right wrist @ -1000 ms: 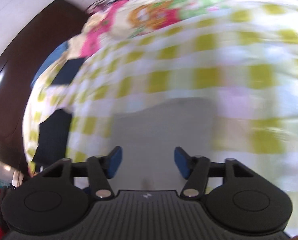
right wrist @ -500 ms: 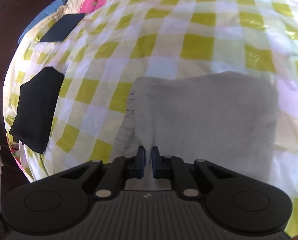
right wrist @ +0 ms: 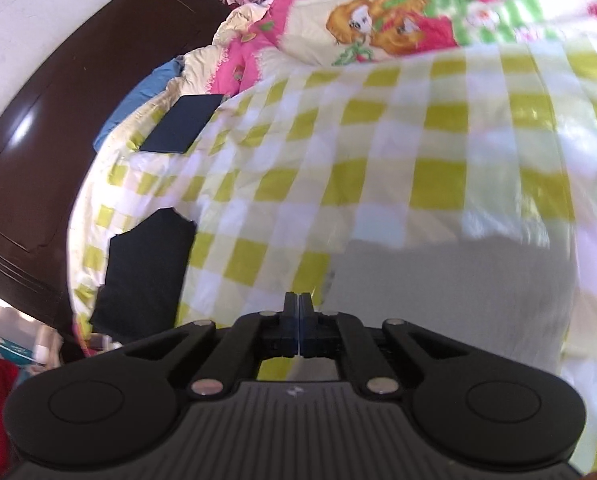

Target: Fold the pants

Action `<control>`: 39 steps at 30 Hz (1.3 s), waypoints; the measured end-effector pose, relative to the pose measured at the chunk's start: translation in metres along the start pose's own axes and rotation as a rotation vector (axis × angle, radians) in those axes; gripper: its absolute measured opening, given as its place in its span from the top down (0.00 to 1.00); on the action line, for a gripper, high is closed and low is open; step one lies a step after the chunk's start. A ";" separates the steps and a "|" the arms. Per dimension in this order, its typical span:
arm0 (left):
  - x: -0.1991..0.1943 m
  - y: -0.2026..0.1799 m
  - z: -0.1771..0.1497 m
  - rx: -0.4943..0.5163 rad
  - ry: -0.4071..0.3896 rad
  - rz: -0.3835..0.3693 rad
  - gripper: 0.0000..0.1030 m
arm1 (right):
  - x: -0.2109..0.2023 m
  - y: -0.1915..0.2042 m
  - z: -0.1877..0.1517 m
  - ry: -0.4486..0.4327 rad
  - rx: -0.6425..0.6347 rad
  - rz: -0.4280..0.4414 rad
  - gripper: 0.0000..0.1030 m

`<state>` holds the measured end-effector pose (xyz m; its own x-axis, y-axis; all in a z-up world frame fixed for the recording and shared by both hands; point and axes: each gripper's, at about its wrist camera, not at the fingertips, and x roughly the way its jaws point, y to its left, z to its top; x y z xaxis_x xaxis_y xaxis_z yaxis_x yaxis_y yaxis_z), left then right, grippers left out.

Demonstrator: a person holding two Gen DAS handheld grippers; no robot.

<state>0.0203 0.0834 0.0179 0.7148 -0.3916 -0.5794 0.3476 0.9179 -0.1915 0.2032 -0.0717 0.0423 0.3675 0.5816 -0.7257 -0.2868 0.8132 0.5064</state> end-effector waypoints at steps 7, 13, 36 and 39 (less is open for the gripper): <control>0.021 0.040 -0.018 -0.118 0.058 0.060 0.79 | 0.048 -0.001 0.001 0.067 -0.061 -0.100 0.88; 0.020 0.047 -0.020 -0.136 0.040 0.049 0.79 | 0.066 -0.008 0.019 0.040 0.006 -0.157 0.54; 0.033 0.072 -0.017 -0.170 0.075 0.107 0.77 | 0.117 -0.014 0.026 0.099 -0.028 -0.158 0.92; 0.025 0.070 -0.021 -0.166 0.082 0.112 0.73 | 0.110 -0.017 0.023 0.057 0.005 -0.102 0.88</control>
<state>0.0499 0.1394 -0.0261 0.6892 -0.2865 -0.6655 0.1595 0.9560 -0.2464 0.2692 -0.0206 -0.0352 0.3435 0.4941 -0.7986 -0.2457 0.8681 0.4314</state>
